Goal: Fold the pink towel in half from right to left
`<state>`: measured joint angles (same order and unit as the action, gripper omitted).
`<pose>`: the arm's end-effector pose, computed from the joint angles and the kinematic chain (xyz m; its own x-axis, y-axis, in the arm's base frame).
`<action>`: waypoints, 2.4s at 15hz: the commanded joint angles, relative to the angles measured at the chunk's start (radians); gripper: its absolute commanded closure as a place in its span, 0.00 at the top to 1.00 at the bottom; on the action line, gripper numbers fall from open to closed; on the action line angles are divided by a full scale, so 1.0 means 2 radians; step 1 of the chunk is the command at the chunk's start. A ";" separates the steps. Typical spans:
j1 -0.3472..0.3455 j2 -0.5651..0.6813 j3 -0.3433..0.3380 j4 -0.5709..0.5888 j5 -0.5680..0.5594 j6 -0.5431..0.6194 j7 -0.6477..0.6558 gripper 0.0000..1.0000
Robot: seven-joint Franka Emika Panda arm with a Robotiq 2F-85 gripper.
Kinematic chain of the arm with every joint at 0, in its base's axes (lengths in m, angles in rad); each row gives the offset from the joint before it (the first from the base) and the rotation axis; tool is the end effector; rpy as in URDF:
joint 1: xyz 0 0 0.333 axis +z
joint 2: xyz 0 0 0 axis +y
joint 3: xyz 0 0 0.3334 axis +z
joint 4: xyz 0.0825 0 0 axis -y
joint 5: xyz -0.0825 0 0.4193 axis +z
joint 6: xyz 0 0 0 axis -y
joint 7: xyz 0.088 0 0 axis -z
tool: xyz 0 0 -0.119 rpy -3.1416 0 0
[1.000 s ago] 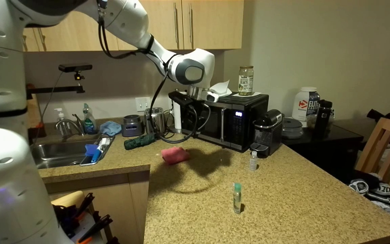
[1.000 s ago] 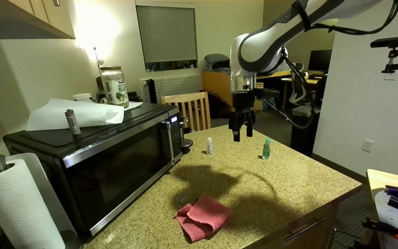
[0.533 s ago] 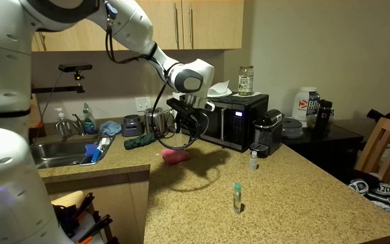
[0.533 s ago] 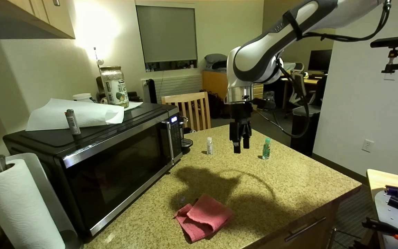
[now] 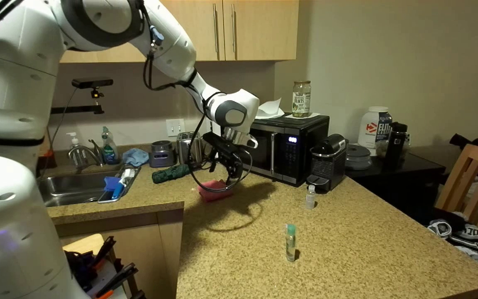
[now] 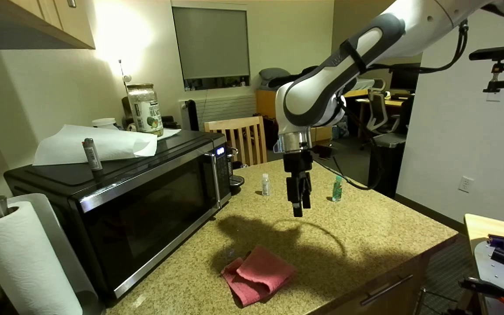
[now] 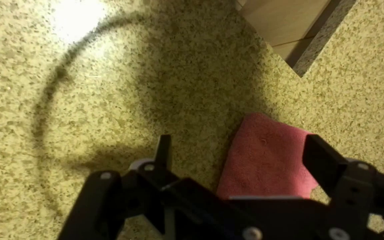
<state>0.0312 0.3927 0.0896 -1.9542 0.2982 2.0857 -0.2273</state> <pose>0.6107 0.0910 0.2403 0.9575 0.1920 -0.2154 0.1226 -0.9464 -0.2988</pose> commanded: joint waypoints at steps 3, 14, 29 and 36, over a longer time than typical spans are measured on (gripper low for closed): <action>0.003 0.036 0.020 0.040 -0.007 0.003 -0.013 1.00; 0.018 0.092 0.034 0.075 -0.009 0.020 -0.001 1.00; 0.044 0.154 0.015 0.075 -0.060 0.071 0.064 1.00; 0.066 0.143 -0.002 0.079 -0.116 0.070 0.110 1.00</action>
<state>0.1367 0.7011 0.1119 -1.7875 0.1211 2.2137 -0.0690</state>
